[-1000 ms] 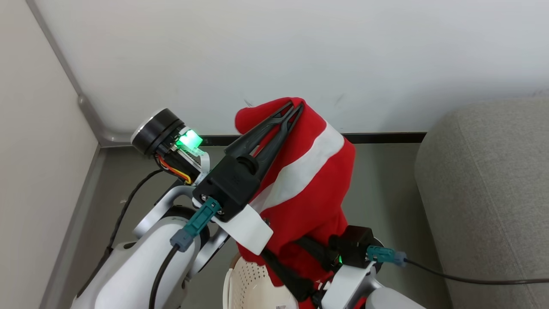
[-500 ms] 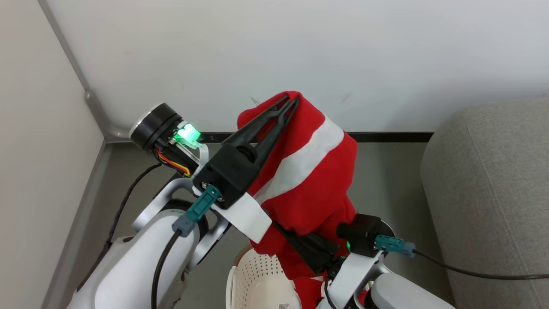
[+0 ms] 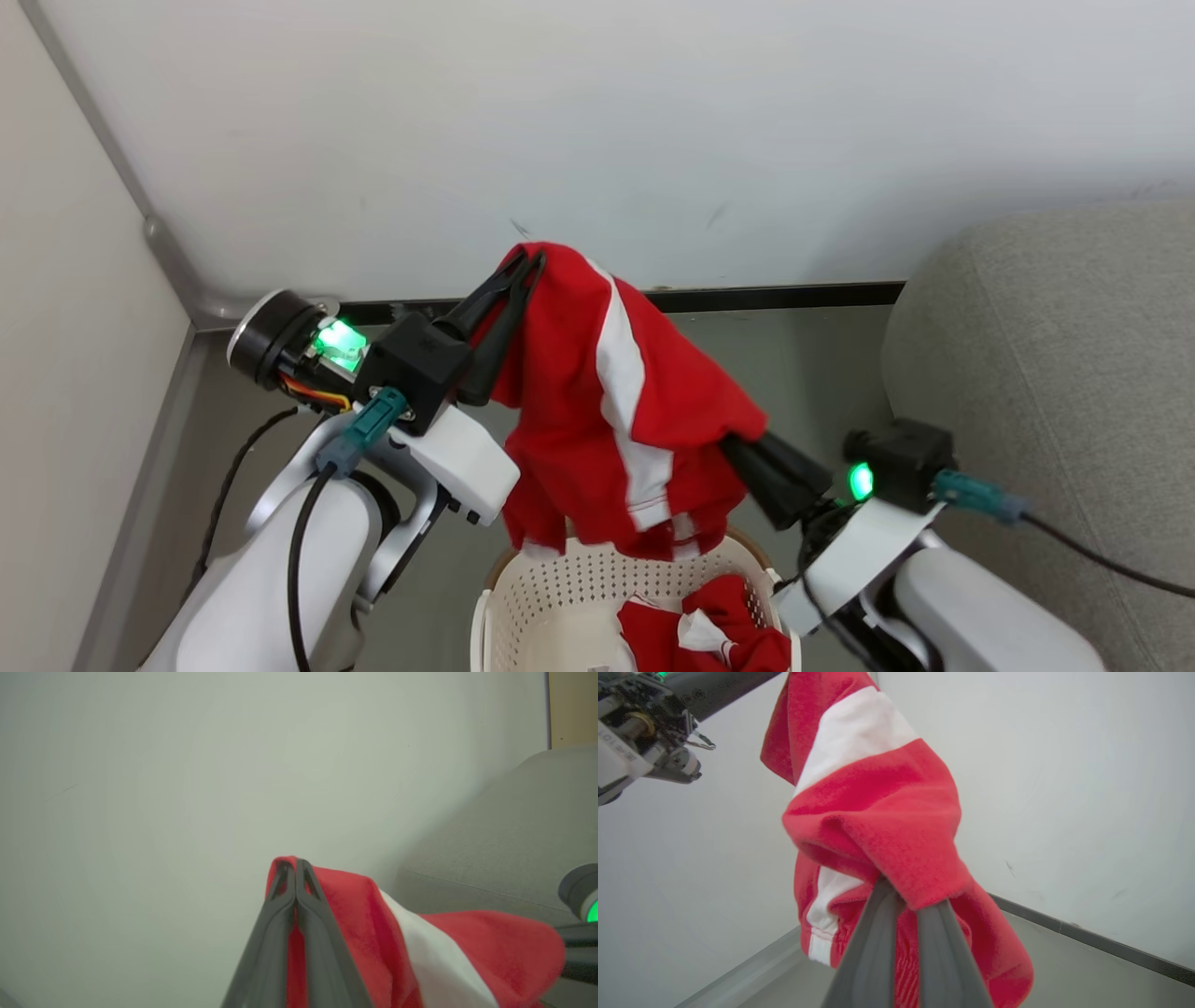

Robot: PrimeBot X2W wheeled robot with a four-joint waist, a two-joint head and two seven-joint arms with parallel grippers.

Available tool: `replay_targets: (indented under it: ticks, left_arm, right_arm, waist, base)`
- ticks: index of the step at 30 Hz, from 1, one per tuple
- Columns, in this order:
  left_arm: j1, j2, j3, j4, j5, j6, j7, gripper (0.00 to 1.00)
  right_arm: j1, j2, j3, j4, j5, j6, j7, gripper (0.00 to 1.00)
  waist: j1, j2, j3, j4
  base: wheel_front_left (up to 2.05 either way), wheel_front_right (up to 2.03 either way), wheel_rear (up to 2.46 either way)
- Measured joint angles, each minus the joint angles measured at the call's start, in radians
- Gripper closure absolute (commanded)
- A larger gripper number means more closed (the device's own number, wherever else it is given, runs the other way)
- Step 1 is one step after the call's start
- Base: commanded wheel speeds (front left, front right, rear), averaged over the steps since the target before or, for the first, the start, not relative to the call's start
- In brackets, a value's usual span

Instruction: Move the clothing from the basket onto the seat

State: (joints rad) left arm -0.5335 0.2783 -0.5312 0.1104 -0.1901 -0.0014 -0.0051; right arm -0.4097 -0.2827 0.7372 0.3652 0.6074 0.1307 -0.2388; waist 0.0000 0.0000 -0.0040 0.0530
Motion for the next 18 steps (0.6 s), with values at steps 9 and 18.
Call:
replay_targets:
  ticks: [9, 18]
  left_arm:
    - [0.074, -0.009, 0.017, 0.022, -0.067, 0.001, -0.028, 1.0]
    - [0.141, -0.027, 0.025, 0.034, -0.124, -0.009, -0.065, 0.6]
  right_arm:
    - [0.001, -0.049, -0.119, -0.039, -0.009, 0.0, -0.003, 1.0]
    - [0.02, -0.068, -0.177, -0.069, -0.02, 0.0, -0.009, 1.0]
  waist:
    - [0.0, 0.0, -0.012, -0.033]
    - [0.0, 0.0, -0.023, -0.058]
  base:
    - [0.0, 0.0, 0.0]
    - [0.0, 0.0, 0.0]
